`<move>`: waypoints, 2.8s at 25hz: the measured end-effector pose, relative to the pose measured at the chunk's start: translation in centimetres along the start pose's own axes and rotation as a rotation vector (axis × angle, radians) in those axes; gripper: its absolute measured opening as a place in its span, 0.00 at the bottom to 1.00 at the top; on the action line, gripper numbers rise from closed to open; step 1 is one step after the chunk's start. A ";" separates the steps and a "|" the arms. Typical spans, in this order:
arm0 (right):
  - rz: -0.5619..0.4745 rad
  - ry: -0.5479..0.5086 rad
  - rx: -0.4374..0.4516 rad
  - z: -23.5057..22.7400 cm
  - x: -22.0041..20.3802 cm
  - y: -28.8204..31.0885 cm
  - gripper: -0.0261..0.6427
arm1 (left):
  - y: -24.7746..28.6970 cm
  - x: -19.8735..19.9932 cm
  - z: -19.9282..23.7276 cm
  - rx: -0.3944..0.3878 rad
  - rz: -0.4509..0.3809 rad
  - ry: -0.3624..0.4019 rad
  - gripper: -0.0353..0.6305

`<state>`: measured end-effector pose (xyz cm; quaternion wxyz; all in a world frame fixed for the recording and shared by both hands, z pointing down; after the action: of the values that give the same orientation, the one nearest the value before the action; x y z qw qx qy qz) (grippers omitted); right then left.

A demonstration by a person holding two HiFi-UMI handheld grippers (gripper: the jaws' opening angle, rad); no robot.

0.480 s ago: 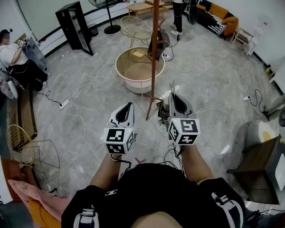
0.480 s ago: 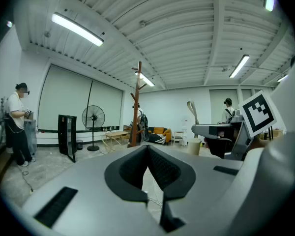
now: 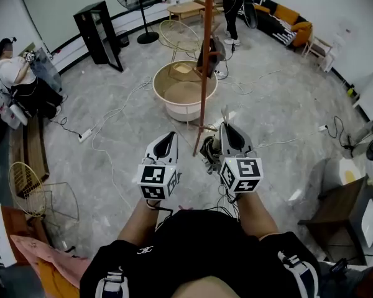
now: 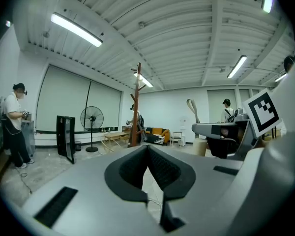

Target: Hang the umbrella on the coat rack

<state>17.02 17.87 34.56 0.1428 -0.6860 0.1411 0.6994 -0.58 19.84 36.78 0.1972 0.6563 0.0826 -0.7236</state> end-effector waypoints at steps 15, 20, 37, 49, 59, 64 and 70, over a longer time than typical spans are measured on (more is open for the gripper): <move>-0.009 -0.005 -0.055 7.2 -0.9 3.4 0.06 | -5.9 -2.1 8.9 0.026 0.002 -0.009 0.08; -0.008 -0.010 -0.041 8.6 -1.5 5.8 0.06 | -4.6 -2.1 11.5 0.030 -0.004 -0.018 0.08; 0.033 -0.004 -0.031 5.6 -0.7 11.8 0.06 | 3.0 1.1 13.4 0.015 0.002 -0.038 0.08; 0.049 0.002 0.052 -5.2 -1.0 14.7 0.06 | 13.2 1.7 5.8 0.053 0.035 -0.017 0.08; 0.072 0.008 0.098 -12.5 -2.3 20.3 0.06 | 20.6 1.9 3.6 0.108 0.042 -0.019 0.08; 0.091 -0.006 0.080 -13.2 -4.2 25.0 0.06 | 24.5 1.2 7.1 0.103 0.033 -0.034 0.08; 0.053 -0.084 0.024 -11.6 -6.7 31.5 0.06 | 30.2 0.9 12.8 0.029 0.022 -0.027 0.08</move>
<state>15.43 -15.76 41.10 0.1381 -0.6503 0.1613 0.7294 -0.49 -12.60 41.70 0.1965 0.6501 0.0623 -0.7314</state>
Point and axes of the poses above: the fingertips, and each gripper's own axes: y forward along the fingers, z to its left, x out of its top, the point moved 4 cm from there along -y, backward along the fingers, and after that the axes turned 5 degrees about -y, right-handed, at the moved point
